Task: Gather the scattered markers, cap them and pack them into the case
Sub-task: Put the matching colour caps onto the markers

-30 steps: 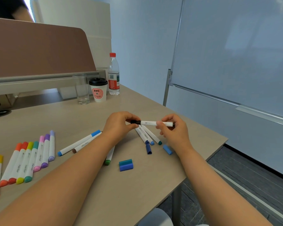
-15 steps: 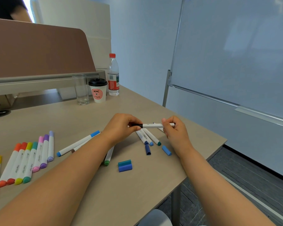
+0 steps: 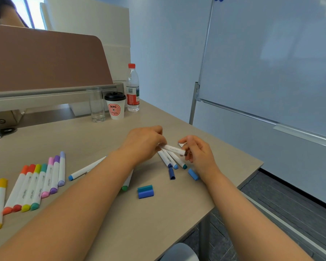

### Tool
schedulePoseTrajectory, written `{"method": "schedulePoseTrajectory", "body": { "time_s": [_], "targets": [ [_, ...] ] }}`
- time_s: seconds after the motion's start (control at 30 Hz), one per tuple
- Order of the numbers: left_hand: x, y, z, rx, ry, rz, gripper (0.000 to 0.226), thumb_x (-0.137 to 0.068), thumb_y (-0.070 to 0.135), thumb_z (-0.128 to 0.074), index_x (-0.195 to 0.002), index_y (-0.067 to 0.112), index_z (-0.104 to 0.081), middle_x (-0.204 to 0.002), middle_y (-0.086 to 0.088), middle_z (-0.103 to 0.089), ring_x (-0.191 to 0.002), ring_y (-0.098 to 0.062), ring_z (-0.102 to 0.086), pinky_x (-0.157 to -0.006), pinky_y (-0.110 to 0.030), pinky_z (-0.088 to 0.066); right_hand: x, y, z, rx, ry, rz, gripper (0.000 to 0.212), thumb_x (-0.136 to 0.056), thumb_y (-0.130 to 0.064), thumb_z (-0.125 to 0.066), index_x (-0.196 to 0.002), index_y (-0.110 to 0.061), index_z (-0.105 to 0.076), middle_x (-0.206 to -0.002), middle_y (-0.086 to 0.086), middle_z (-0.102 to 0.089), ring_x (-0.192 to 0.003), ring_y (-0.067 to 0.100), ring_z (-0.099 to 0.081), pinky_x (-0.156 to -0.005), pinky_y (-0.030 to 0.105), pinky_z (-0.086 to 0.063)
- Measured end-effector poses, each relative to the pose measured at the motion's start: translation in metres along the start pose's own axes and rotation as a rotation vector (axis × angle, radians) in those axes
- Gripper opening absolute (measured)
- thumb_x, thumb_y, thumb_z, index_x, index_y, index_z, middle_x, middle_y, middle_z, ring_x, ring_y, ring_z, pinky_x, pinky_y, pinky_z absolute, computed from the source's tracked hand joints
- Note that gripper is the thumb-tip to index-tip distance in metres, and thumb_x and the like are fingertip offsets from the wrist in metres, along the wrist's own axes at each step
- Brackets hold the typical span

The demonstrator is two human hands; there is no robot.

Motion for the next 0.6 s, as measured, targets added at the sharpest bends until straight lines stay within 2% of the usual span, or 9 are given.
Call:
{"method": "schedulePoseTrajectory", "body": {
  "time_s": [0.17,0.27,0.37,0.5,0.6],
  "targets": [
    [0.006,-0.015,-0.011,-0.076,-0.179,-0.006,0.025,-0.088,0.022,-0.062,-0.111,0.032,-0.065,-0.116,0.01,-0.055,-0.1,-0.014,-0.055,-0.076,-0.025,-0.046,0.0,0.003,0.008,0.169,0.097,-0.012,0.027,-0.097,-0.025,-0.046,-0.079,-0.015,-0.063,-0.06,-0.003,-0.054,-0.049,-0.003,-0.048,-0.052,0.009,-0.04],
    [0.01,-0.015,-0.022,-0.123,-0.268,-0.048,0.026,-0.086,0.017,-0.063,-0.108,0.031,-0.066,-0.118,0.009,-0.054,-0.103,-0.014,-0.054,-0.073,-0.023,-0.041,0.0,0.003,0.003,0.243,0.063,-0.007,0.019,-0.093,-0.02,-0.054,-0.077,-0.017,-0.064,-0.061,-0.005,-0.055,-0.053,-0.003,-0.051,-0.055,0.008,-0.042],
    [0.013,-0.021,-0.037,-0.082,-0.346,-0.005,0.029,-0.086,0.009,-0.061,-0.109,0.026,-0.065,-0.12,0.004,-0.055,-0.105,-0.016,-0.055,-0.077,-0.022,-0.04,0.001,0.004,-0.004,0.333,0.003,0.005,0.015,-0.088,-0.018,-0.063,-0.074,-0.021,-0.066,-0.063,-0.009,-0.056,-0.058,0.002,-0.049,-0.059,0.012,-0.042],
    [0.012,-0.018,-0.04,-0.024,-0.275,0.027,0.035,-0.091,0.01,-0.053,-0.121,0.027,-0.058,-0.127,0.003,-0.052,-0.112,-0.017,-0.05,-0.085,-0.028,-0.043,0.006,0.005,-0.013,0.376,-0.101,0.0,0.005,-0.079,-0.016,-0.073,-0.073,-0.017,-0.072,-0.06,-0.006,-0.056,-0.054,0.003,-0.044,-0.056,0.013,-0.037],
    [0.012,-0.002,-0.046,0.025,-0.272,-0.053,0.05,-0.093,0.009,-0.044,-0.136,0.034,-0.042,-0.139,0.005,-0.04,-0.121,-0.018,-0.041,-0.089,-0.03,-0.041,0.009,0.003,-0.017,0.439,-0.196,0.016,0.013,-0.072,-0.02,-0.079,-0.065,-0.019,-0.069,-0.053,-0.01,-0.048,-0.049,0.001,-0.041,-0.05,0.01,-0.033]
  ]
}}
Point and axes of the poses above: each hand's wrist, its own x-axis away from the middle knuckle, its own z-axis out of the back of the hand, y = z × x, the point moved 8 cm from there along -x, towards the middle knuckle
